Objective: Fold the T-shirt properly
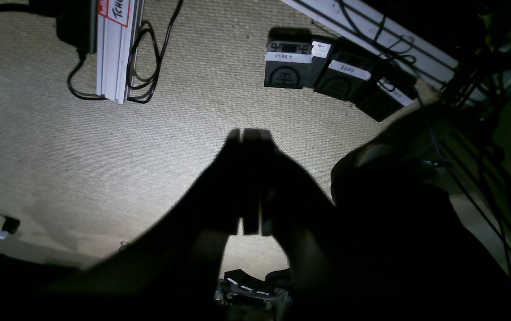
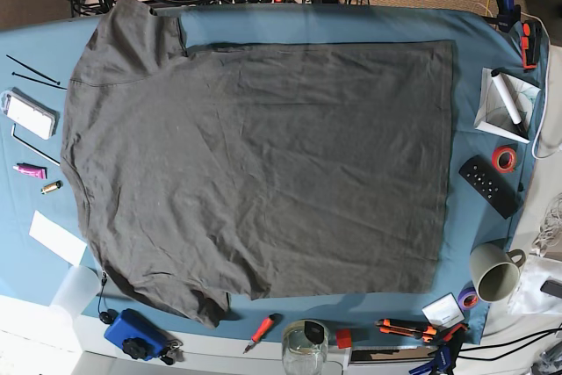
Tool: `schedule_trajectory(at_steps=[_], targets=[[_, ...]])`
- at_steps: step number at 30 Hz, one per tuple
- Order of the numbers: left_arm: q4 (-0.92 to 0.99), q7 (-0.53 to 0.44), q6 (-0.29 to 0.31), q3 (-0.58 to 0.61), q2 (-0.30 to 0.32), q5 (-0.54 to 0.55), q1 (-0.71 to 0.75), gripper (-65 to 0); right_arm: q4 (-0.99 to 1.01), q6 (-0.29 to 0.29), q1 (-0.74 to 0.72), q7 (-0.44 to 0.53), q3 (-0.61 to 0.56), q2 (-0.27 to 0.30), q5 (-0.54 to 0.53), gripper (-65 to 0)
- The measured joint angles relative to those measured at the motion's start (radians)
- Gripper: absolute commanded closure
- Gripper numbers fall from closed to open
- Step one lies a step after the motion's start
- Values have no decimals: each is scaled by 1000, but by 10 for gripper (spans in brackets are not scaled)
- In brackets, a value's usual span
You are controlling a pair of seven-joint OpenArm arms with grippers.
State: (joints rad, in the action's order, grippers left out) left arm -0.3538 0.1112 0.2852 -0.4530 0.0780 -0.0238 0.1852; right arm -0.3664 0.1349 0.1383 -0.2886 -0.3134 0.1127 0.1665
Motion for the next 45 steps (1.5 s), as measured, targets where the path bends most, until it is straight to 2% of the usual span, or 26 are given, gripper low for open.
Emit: schedule_trajectory(at_steps=[5,7,9,12,16,19,23,27,31,36,41,45], targets=[[-92,3,0,0,0,-1,73,-4,-23,0,11,-14,-1,22,-3,0],[-132,4,0,0,2,0,102,-4,-58,-25,31,-26,-1,43,-8,0],[-169,0,-1,0,6,2,129,-4,-109,-58,61,-48,-1,72,-62,0],[-220,3,0,0,20,3,168,-3,-211,-69,129,-67,-2,121,-113,0],[-301,8,1,0,42,140,238,0,-374,-83,240,-75,-2,190,-113,0],[-384,43,0,1,50,203,304,0,-506,-87,333,-78,-2,240,-119,0],[-517,101,1,1,49,272,402,0,-682,-162,466,-85,-2,296,-135,0],[-672,130,0,2,50,328,507,0,-875,-242,593,-139,-2,341,-135,0],[-834,145,1,3,50,348,612,0,-1078,-292,708,-174,35,341,-98,0],[-1029,146,0,3,53,348,724,0,-1313,-349,830,-222,148,330,-89,0],[-1176,148,1,5,52,347,797,0,-1484,-349,895,-258,296,334,-89,0],[-1284,182,0,5,53,346,825,0,-1587,-347,924,-285,392,333,-166,0]])
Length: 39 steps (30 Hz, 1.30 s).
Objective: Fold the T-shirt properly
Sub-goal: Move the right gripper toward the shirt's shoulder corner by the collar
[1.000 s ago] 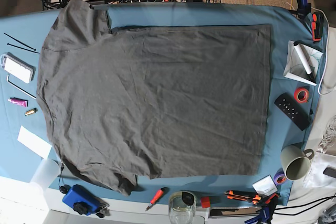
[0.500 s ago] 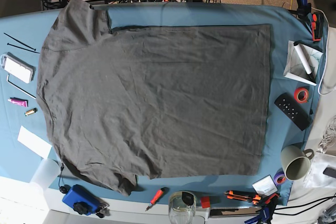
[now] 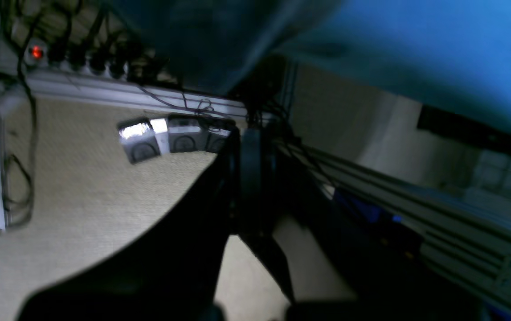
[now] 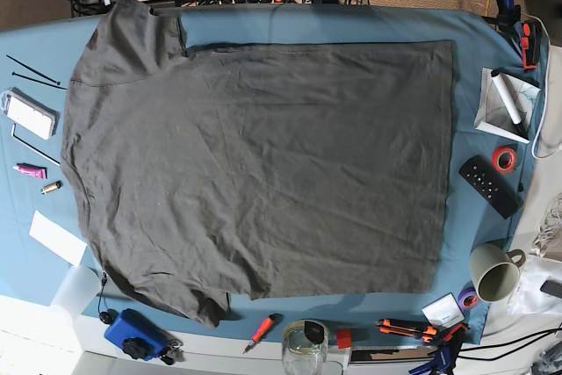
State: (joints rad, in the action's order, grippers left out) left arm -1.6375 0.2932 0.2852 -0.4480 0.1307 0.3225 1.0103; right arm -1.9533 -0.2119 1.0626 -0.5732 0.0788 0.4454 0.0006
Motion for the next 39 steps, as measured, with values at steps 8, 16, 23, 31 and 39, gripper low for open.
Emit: schedule_trajectory(at_steps=[8,16,23,31,39], targets=[[-183,60,0,0,0,0,19,0,-192,1,-11,-2,112,0,3,0],[-241,59,1,0,0,0,20,0,-337,93,-24,-43,125,-8,-171,0],[-246,59,1,0,-1,1,20,0,-341,312,-114,-121,202,-139,-462,0],[-246,59,1,0,0,0,20,0,-283,550,-207,-204,597,-178,-766,0],[-248,58,1,0,0,0,16,0,136,686,-315,-313,749,-121,-1054,0]])
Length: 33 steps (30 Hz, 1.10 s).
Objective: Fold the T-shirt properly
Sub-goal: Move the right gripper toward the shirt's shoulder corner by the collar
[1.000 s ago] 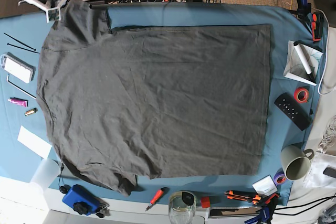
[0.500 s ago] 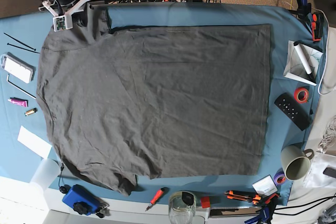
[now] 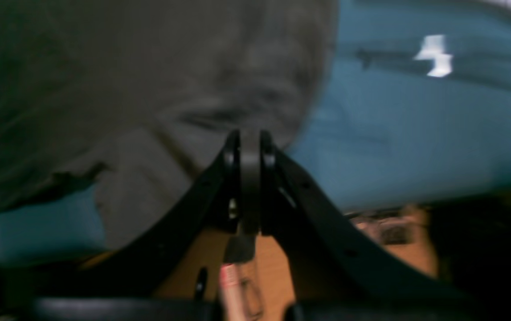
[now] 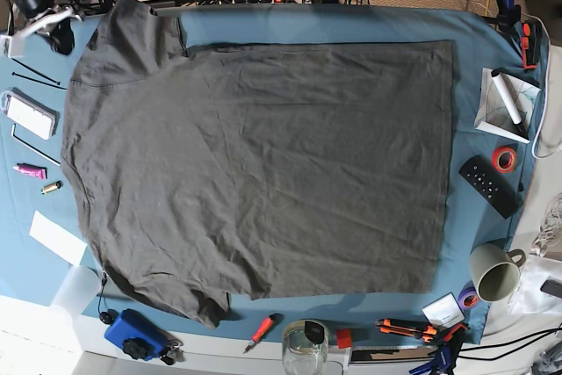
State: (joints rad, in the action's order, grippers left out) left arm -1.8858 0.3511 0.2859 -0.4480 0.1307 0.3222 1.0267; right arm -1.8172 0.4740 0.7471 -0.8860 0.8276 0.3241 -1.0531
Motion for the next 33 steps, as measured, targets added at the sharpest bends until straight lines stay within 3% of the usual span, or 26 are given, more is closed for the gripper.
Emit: schedule_trajectory(at_steps=[7,12,17,18,22,23,26,30,31,33], targets=[[0,0,0,0,0,1,0,0,37,21,-7,-16,1,25,-35,0],[0,0,0,0,0,1,0,0,35,21,-7,36,1,13,108,0],[0,0,0,0,0,1,0,0,35,17,-7,21,1,13,121,0],[0,0,0,0,0,1,1,0,35,17,-7,19,1,13,121,-22],[0,0,0,0,0,1,0,0,35,25,-8,19,1,13,121,-263],[0,0,0,0,0,1,1,0,35,24,-8,19,1,13,122,-294],[0,0,0,0,0,1,1,0,35,24,-8,5,1,13,121,-297],[-2,2,-5,0,0,0,-8,0,35,20,-57,-106,5,-13,125,-296],[-7,3,-27,0,0,1,-13,-11,35,16,-73,-108,5,-19,124,-296],[-29,9,-80,0,0,-7,-30,-102,35,6,-98,-105,5,-20,121,-296]])
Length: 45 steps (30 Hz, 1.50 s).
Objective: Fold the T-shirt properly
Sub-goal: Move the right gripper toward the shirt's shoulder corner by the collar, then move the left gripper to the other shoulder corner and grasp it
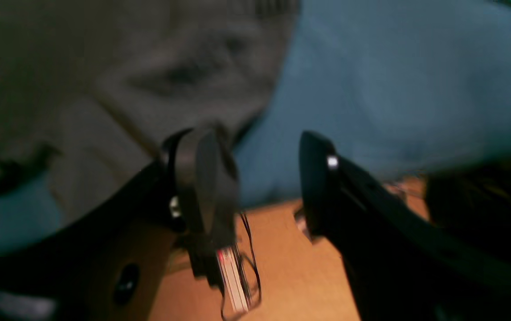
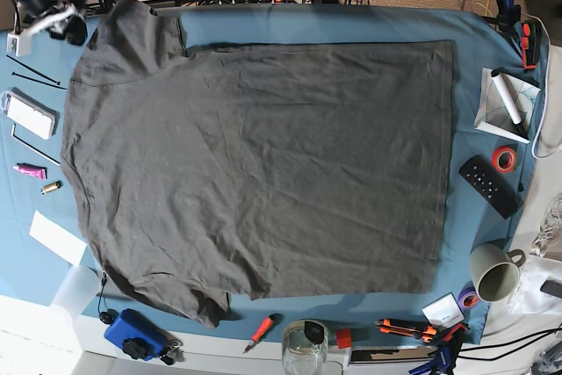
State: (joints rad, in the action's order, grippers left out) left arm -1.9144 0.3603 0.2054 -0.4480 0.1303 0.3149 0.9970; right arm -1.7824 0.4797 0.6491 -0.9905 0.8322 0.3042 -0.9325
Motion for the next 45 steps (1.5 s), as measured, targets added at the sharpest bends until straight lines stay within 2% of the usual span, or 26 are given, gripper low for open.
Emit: schedule_trajectory(at_steps=[1,3,5,7,11,13,19,24,27,35,37,39,42,45], targets=[[-14,3,-31,0,0,-25,-10,-161,0,0,-8,0,0,1,1,-296],[-43,4,-41,0,0,-63,-24,-268,0,0,-11,3,0,1,0,-296],[-71,6,-35,0,0,-74,-34,-305,0,0,-9,0,0,1,6,-296],[-89,11,-37,0,0,-78,-44,-305,0,-1,-9,-1,0,1,29,-296],[-117,224,-37,-1,-1,-19,-96,-305,0,0,-9,2,0,3,31,-296],[-146,279,-37,-1,0,30,-112,-305,0,0,-9,3,0,3,31,-296],[-275,315,-26,-1,0,38,-87,-305,0,0,-9,3,0,3,43,-296],[-384,310,-38,-1,0,45,-53,-305,0,0,-9,3,0,3,45,-296],[-391,291,-79,-1,-1,42,-75,-305,0,0,-9,4,0,3,45,-296],[-389,290,-82,-1,-2,42,-161,-305,0,0,-9,22,0,3,54,-296],[-365,286,-82,-1,-10,72,-172,-305,0,0,-9,22,0,3,53,-296],[-314,292,-73,-2,-28,100,-192,-305,0,0,-9,22,0,3,53,-296],[-250,306,-24,-1,-53,160,-221,-305,0,0,-9,18,0,3,53,-296],[-221,313,0,-1,-86,177,-254,-305,0,0,-9,18,0,3,72,-296]])
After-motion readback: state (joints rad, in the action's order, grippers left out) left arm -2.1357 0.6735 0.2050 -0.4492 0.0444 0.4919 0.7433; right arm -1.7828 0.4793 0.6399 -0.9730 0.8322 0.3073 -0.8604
